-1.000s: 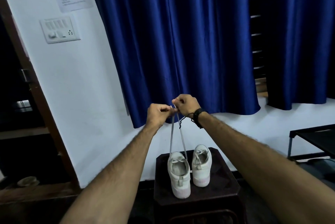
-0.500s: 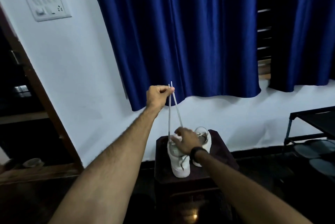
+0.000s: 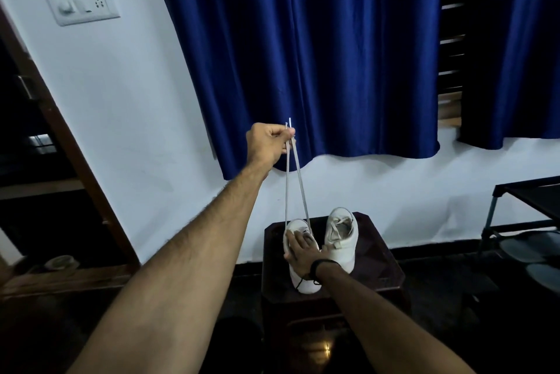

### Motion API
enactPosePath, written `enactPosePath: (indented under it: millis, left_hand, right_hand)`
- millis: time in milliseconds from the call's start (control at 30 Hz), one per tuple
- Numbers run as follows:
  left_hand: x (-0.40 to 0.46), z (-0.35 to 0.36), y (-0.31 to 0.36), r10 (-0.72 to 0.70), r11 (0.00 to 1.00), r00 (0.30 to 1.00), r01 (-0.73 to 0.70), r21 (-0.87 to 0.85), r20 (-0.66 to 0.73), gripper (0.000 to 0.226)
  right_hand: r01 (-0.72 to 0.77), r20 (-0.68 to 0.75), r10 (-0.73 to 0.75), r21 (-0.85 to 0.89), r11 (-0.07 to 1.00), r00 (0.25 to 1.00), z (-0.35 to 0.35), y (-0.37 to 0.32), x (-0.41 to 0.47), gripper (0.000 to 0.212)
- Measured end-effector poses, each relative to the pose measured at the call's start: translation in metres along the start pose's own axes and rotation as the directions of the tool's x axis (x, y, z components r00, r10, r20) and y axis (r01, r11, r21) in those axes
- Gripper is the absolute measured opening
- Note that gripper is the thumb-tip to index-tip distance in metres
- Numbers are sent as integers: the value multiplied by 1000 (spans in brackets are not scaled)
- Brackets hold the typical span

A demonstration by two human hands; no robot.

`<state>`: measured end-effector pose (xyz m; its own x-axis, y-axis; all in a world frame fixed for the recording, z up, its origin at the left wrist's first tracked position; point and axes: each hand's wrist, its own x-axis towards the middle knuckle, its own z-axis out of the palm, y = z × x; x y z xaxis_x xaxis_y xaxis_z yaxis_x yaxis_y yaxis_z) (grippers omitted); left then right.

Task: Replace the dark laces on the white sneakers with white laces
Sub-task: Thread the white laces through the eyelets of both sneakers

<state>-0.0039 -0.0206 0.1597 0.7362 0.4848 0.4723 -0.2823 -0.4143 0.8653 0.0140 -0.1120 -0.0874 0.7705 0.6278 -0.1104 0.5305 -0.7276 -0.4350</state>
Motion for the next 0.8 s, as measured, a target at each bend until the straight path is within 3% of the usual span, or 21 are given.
enactPosePath:
  millis: [167, 333, 367, 433, 500, 533, 567, 633, 733, 800]
  left_hand:
    - [1, 2, 5, 13, 1000, 1000, -13, 17, 3, 6]
    - [-2, -4, 8, -34, 999, 995, 33, 20, 93, 11]
    - [-1, -5, 7, -43, 999, 994, 41, 24, 105, 10]
    - [1, -7, 5, -75, 997, 991, 74, 17, 111, 9]
    - [2, -8, 3, -102, 995, 989, 103, 1, 106, 9]
    - [2, -8, 3, -106, 994, 988, 107, -1, 110, 9]
    - [2, -8, 3, -107, 994, 988, 107, 3, 115, 8]
    - [2, -8, 6, -106, 994, 987, 105, 17, 118, 8]
    - [4, -9, 9, -131, 991, 986, 134, -24, 99, 14]
    - [4, -10, 13, -161, 983, 982, 169, -72, 97, 18]
  right_hand:
    - [38, -10, -39, -35, 999, 999, 11, 8, 13, 66]
    - [-6, 65, 7, -25, 1000, 998, -8, 4, 8, 72]
    - [-5, 9, 5, -35, 999, 1000, -17, 2, 6, 65]
    - [4, -306, 0, 12, 1000, 952, -41, -7, -2, 40]
    - [64, -636, 62, 174, 983, 769, -72, -19, -10, 32]
    - [153, -713, 94, 275, 949, 695, -88, -25, -11, 37]
    - [254, -731, 103, 361, 898, 675, -104, -31, -10, 48]
    - [420, -690, 28, 472, 775, 723, -132, -43, -7, 55]
    - [521, -698, -76, 452, 724, 712, -161, -56, -9, 21]
    - [532, -722, -41, 469, 705, 690, -169, -61, -7, 21]
